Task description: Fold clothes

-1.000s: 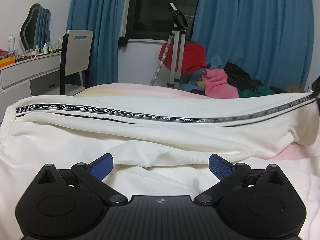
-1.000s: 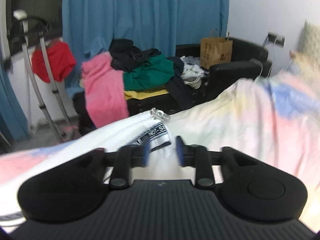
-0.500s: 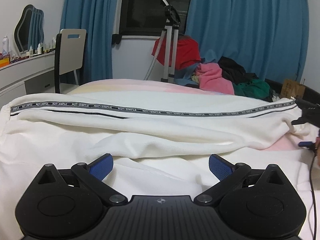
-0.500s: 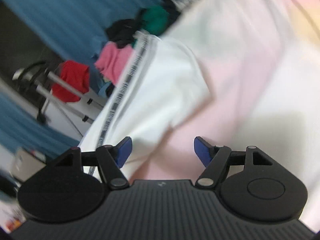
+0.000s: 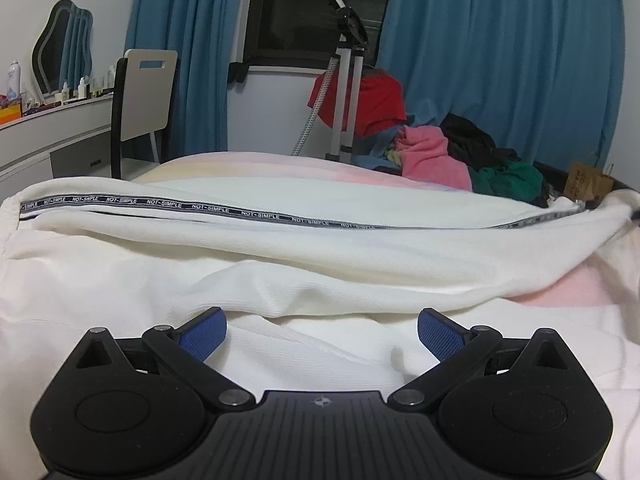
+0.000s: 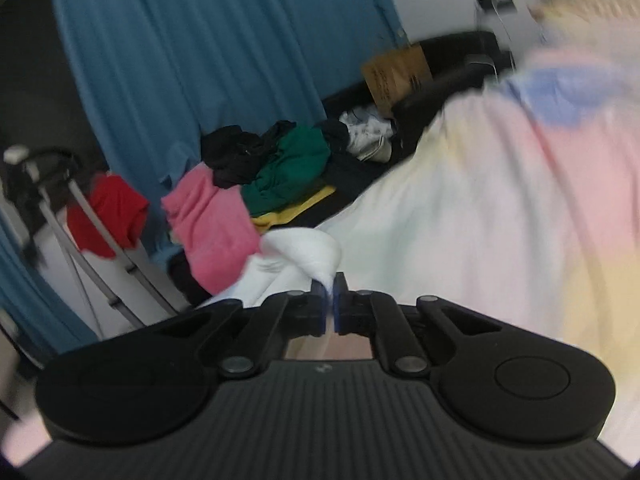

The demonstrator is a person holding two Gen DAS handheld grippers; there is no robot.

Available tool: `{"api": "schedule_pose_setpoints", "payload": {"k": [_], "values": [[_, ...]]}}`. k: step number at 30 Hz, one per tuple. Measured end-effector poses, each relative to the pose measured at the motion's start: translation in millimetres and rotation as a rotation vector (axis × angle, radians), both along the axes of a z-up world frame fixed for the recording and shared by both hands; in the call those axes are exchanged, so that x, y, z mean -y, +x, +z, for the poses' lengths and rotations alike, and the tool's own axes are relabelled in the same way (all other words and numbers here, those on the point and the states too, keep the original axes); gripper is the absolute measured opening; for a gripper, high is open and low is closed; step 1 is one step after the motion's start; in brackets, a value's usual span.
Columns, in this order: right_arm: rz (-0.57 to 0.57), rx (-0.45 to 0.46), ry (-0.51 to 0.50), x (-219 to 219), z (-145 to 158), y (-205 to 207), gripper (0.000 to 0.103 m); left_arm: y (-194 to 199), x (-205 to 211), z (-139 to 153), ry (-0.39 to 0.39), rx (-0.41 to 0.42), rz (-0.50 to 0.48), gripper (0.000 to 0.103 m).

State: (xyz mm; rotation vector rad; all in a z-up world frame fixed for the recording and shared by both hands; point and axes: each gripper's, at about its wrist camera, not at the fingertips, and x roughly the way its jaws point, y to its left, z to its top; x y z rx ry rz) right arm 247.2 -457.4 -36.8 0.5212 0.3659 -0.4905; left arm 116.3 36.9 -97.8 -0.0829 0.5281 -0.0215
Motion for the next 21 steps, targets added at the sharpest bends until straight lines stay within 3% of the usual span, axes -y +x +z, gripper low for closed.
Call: {"api": "schedule_pose_setpoints", "payload": {"k": [3, 8, 10, 17, 21], "values": [[0.008, -0.048, 0.001, 17.3, -16.9, -20.6, 0.007, -0.9, -0.9, 2.1, 0.001, 0.008, 0.004, 0.103], [-0.040, -0.068, 0.122, 26.3, -71.5, -58.5, 0.007, -4.6, 2.2, 2.5, 0.019, 0.013, -0.008, 0.103], [-0.059, -0.049, 0.157, 25.2, -80.3, -68.9, 0.006, -7.2, 4.3, 3.8, 0.033, 0.025, -0.016, 0.103], [-0.065, 0.026, 0.077, 28.2, -36.3, -74.5, 0.006, -18.6, 12.0, 17.2, 0.047, 0.072, -0.057, 0.103], [-0.111, -0.042, 0.055, 44.2, -52.8, -86.2, 0.006, -26.0, 14.2, 26.1, 0.036, 0.090, -0.082, 0.103]]}}
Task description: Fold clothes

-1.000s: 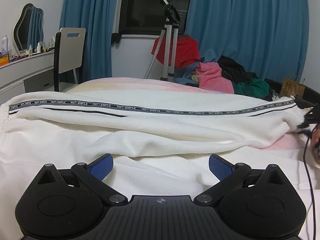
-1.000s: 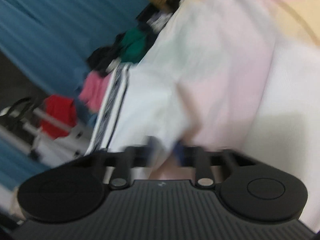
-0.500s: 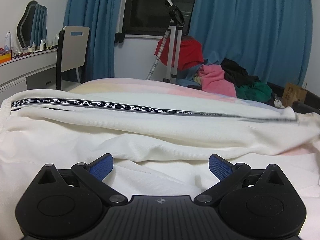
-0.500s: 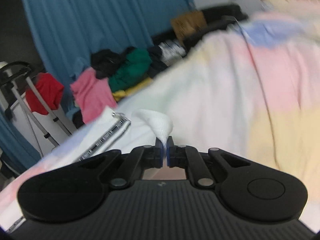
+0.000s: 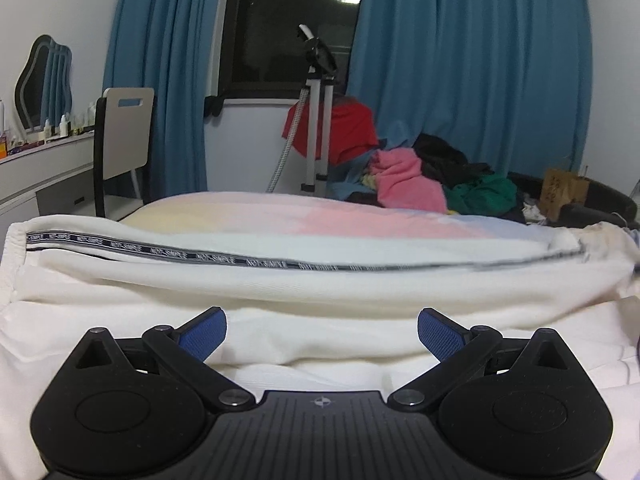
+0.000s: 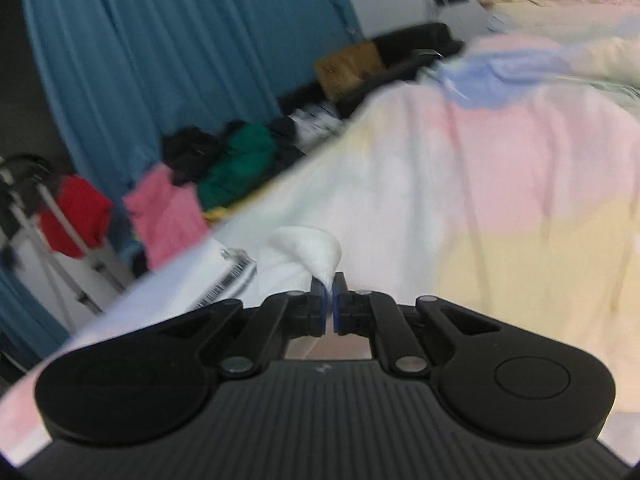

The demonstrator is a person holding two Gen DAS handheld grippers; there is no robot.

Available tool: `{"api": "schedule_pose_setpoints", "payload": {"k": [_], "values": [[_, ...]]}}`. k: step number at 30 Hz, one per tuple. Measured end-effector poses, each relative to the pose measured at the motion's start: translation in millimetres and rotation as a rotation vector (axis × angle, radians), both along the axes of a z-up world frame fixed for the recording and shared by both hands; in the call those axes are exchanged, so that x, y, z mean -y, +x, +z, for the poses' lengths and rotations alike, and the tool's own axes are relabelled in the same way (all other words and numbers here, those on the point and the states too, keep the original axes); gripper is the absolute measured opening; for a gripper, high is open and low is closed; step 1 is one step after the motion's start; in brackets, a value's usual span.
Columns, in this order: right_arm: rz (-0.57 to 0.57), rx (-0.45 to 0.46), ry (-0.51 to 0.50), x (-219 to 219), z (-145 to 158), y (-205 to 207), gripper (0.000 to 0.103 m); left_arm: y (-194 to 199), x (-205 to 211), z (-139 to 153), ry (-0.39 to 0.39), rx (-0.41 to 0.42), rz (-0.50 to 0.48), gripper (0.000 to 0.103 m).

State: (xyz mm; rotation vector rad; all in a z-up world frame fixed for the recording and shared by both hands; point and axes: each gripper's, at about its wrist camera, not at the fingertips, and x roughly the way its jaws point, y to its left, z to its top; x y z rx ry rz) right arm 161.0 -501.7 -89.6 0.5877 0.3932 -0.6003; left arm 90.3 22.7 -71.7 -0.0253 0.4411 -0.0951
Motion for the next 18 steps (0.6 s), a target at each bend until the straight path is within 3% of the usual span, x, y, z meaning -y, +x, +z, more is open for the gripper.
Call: {"api": "schedule_pose_setpoints", "payload": {"k": [3, 6, 10, 12, 16, 18], "values": [[-0.011, -0.041, 0.052, 9.1, -35.2, -8.6, 0.006, -5.3, -0.1, 3.1, -0.008, -0.004, -0.008, 0.103], [-0.009, -0.030, 0.054, 2.6, -49.2, -14.1, 0.008, -9.5, -4.0, 7.8, -0.022, -0.002, -0.005, 0.103], [-0.010, -0.081, 0.060, -2.5, -40.0, -13.1, 0.016, -13.9, -7.1, 13.8, -0.034, 0.004, 0.005, 0.103], [0.008, -0.097, 0.056, -11.1, -30.9, -20.9, 0.026, -16.3, -7.5, 17.3, -0.040, 0.008, 0.004, 0.103], [0.038, -0.093, 0.012, -37.7, -10.7, -51.3, 0.061, -26.5, -4.2, 24.0, -0.032, 0.028, -0.005, 0.103], [0.038, -0.083, -0.015, -54.8, -1.5, -71.9, 0.070, -33.1, -2.6, 27.2, -0.025, 0.038, -0.009, 0.103]]}}
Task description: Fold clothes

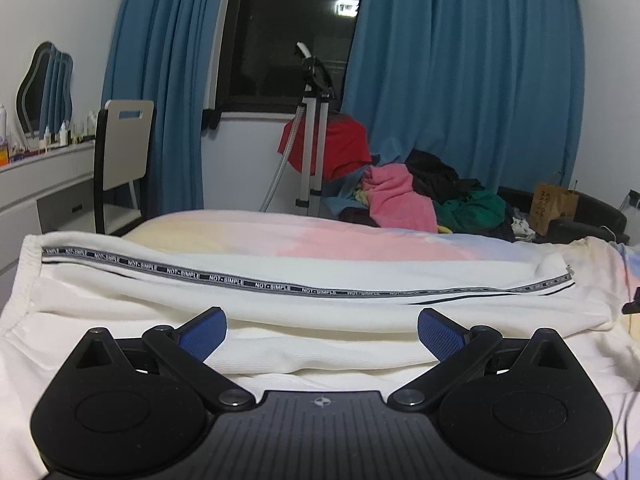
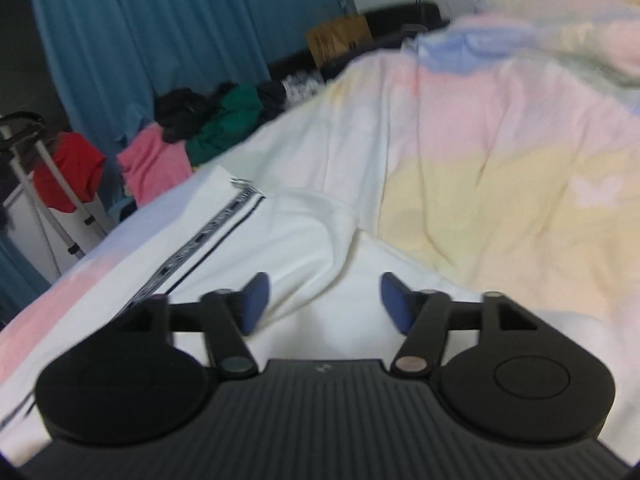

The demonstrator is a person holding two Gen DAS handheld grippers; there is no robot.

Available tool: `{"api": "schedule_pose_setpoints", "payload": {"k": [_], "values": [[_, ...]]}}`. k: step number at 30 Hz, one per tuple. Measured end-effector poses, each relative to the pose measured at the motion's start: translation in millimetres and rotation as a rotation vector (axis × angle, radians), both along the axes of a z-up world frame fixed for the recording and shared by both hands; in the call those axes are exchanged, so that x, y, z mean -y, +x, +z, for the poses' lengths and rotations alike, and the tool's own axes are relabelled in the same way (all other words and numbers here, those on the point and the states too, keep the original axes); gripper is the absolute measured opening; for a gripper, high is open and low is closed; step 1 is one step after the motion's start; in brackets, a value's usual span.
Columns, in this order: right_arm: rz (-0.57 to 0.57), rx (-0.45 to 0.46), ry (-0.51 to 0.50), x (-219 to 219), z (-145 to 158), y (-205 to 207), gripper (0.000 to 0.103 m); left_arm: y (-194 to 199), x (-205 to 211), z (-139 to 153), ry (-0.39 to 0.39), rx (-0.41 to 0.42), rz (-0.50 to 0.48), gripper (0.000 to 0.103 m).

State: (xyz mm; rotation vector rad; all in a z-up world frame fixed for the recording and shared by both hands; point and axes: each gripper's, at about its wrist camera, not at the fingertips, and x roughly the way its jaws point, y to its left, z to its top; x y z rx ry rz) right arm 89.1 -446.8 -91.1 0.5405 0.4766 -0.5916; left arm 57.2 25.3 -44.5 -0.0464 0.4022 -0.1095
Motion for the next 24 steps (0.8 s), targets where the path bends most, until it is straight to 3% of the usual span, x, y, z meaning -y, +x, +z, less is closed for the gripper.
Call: {"api": "schedule_pose_setpoints", "payload": {"k": [3, 7, 11, 15, 18, 21, 24], "values": [[0.005, -0.009, 0.009, -15.1, 15.5, -25.4, 0.068, -10.6, 0.2, 5.6, -0.010, 0.001, -0.008, 0.103], [-0.104, 0.013, 0.064, -15.6, 26.0, -64.0, 0.068, -28.6, 0.4, 12.2, -0.002, -0.011, -0.003, 0.103], [-0.227, -0.061, 0.188, -1.9, 10.5, -87.3, 0.069, -41.7, 2.6, 13.6, 0.003, -0.055, 0.000, 0.103], [-0.316, -0.051, 0.274, 13.8, -3.3, -107.9, 0.069, -52.2, 6.9, 12.8, 0.034, -0.085, 0.008, 0.103], [-0.316, -0.058, 0.333, 20.3, -16.2, -112.4, 0.069, -57.2, 12.1, 11.4, 0.057, -0.090, 0.015, 0.103], [-0.281, 0.001, 0.463, 25.0, -34.9, -115.9, 0.069, -59.4, 16.8, 9.1, 0.070, -0.098, 0.017, 0.103], [-0.254, 0.045, 0.529, 26.1, -44.9, -114.9, 0.056, -59.1, 20.5, 6.9, 0.085, -0.107, 0.019, 0.103]]}}
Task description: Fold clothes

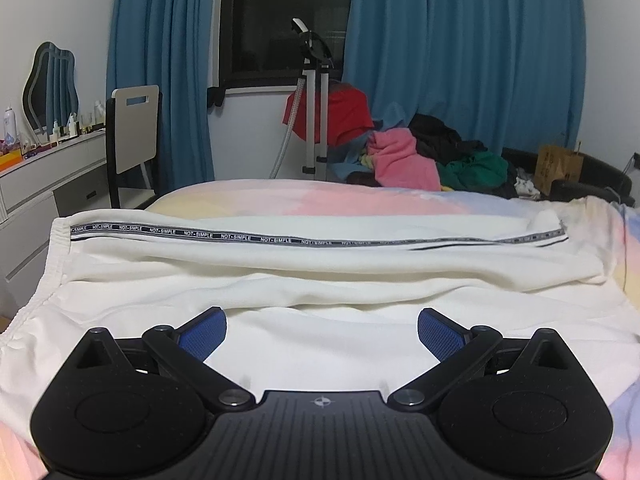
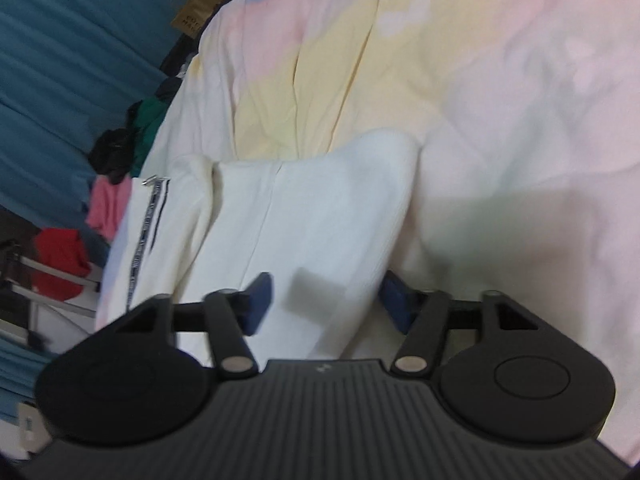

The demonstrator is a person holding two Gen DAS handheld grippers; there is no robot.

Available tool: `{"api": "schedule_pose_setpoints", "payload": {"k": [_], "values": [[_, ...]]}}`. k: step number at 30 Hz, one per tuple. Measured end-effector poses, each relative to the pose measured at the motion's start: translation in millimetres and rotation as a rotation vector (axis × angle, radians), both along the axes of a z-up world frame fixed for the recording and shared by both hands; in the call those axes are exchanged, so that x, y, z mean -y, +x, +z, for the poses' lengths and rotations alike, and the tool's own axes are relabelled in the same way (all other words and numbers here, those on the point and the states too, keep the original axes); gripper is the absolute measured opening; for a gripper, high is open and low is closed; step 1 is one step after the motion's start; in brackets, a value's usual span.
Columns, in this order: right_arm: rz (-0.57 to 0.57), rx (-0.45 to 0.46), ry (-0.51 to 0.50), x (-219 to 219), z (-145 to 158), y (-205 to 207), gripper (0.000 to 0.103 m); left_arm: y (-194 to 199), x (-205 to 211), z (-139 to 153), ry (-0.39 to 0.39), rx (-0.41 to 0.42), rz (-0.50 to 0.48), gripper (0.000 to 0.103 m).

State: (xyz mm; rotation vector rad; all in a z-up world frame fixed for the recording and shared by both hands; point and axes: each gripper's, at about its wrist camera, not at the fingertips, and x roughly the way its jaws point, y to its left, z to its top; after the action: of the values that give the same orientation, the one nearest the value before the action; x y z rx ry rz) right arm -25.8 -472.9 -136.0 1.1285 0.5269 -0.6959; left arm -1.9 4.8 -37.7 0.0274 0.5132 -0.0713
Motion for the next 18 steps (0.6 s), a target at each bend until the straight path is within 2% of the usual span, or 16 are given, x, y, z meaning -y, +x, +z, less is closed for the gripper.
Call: {"api": "schedule_pose_setpoints", "payload": {"k": [2, 3, 5, 7, 10, 13, 15, 18], "values": [[0.000, -0.022, -0.048, 0.4, 2.8, 3.1, 0.037, 1.0, 0.3, -2.3, 0.002, -0.007, 0.003, 0.103], [0.001, -0.041, -0.070, 2.1, 3.6, 5.5, 0.032, 1.8, -0.1, -3.5, 0.001, -0.010, 0.004, 0.103], [0.001, -0.067, -0.087, 6.1, 2.3, 8.9, 0.014, 5.7, -2.7, -6.7, -0.007, -0.034, 0.011, 0.103], [-0.001, -0.074, -0.098, 8.7, 1.8, 9.8, 0.008, 11.1, -7.0, -10.4, -0.023, -0.070, 0.021, 0.103], [-0.019, -0.036, -0.137, 8.3, 9.4, 6.3, 0.006, 20.4, -24.4, -10.5, -0.079, -0.133, 0.066, 0.102], [-0.031, -0.030, -0.230, 4.4, 26.4, 6.6, 0.006, 26.2, -57.0, 1.2, -0.146, -0.191, 0.159, 0.102], [-0.022, -0.046, -0.285, -0.5, 33.5, 9.9, 0.006, 27.3, -91.0, 13.4, -0.238, -0.227, 0.217, 0.102], [-0.010, -0.047, -0.339, -4.8, 39.9, 13.4, 0.006, 17.3, -164.7, 26.6, -0.441, -0.276, 0.333, 0.102]]}}
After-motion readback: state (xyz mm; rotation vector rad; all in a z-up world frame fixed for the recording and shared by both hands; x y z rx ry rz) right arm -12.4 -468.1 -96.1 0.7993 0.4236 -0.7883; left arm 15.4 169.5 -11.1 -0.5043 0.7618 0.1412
